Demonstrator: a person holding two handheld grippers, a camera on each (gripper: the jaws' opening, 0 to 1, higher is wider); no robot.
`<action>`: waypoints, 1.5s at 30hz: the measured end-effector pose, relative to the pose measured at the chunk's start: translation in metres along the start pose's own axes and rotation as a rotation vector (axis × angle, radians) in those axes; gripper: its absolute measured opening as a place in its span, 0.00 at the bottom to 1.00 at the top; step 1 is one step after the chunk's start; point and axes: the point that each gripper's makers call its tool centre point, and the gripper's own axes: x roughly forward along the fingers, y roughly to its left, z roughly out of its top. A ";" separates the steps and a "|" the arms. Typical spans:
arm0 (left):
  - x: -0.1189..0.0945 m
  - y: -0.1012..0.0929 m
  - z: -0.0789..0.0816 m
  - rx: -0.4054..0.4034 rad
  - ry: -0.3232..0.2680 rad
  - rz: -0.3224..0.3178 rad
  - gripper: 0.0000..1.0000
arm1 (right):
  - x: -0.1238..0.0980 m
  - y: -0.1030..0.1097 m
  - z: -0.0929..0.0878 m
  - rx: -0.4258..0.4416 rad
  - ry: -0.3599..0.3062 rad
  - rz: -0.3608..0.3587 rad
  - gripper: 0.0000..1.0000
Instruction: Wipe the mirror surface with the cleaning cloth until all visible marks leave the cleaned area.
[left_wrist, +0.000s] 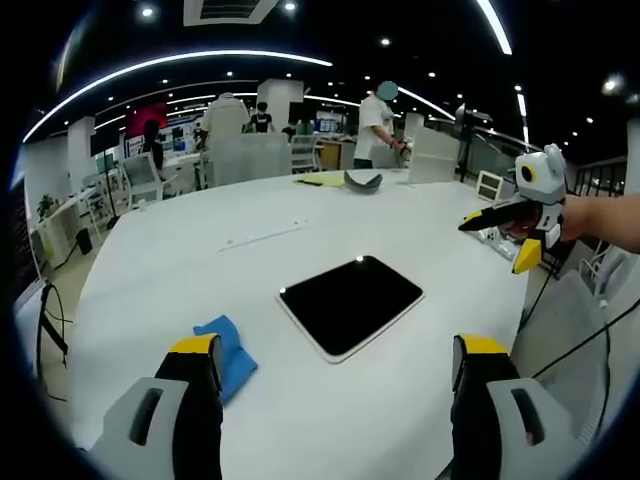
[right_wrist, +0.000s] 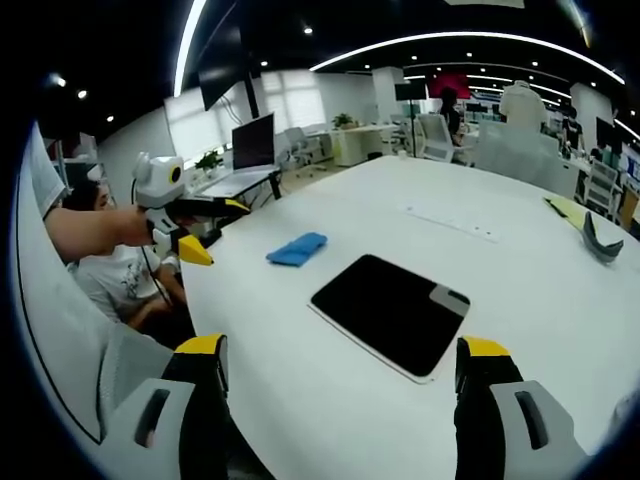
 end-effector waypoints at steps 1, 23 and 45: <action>0.001 0.000 0.001 0.000 -0.003 0.000 0.96 | 0.000 0.000 0.000 0.001 0.000 0.001 0.94; 0.003 -0.002 0.002 0.001 0.001 -0.007 0.96 | 0.000 0.001 0.000 0.002 -0.006 0.002 0.94; 0.004 0.000 0.003 -0.016 -0.011 -0.008 0.95 | 0.000 0.004 -0.002 -0.020 0.004 0.007 0.94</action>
